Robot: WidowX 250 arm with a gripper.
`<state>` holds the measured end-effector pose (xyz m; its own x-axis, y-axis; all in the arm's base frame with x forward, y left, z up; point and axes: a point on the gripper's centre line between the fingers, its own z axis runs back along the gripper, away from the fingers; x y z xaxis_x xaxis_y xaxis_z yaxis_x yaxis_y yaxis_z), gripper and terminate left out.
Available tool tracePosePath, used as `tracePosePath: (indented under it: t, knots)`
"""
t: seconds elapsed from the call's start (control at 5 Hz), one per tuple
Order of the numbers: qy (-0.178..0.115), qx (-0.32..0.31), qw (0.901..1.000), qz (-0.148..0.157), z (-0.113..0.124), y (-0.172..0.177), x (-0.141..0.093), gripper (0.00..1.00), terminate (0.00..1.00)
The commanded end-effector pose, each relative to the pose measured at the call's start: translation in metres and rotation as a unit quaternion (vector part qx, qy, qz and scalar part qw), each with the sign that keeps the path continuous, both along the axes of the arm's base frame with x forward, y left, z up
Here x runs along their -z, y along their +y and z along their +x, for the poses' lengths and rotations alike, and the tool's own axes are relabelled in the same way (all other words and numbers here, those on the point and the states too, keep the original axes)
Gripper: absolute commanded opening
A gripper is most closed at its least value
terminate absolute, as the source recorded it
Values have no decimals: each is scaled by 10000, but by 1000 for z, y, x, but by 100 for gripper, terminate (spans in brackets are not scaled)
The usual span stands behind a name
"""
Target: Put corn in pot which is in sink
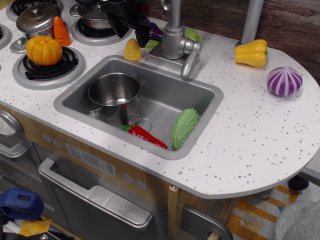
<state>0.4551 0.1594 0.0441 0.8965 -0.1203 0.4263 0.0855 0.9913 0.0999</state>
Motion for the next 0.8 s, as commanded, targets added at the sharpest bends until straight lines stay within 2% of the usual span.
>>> tracePosePath:
  t: [0.0, 0.6]
  knots:
    - [0, 0, 10000, 0, 0, 0, 0, 100, 0]
    - [-141, 68, 9998, -128, 4, 1, 9, 100, 0]
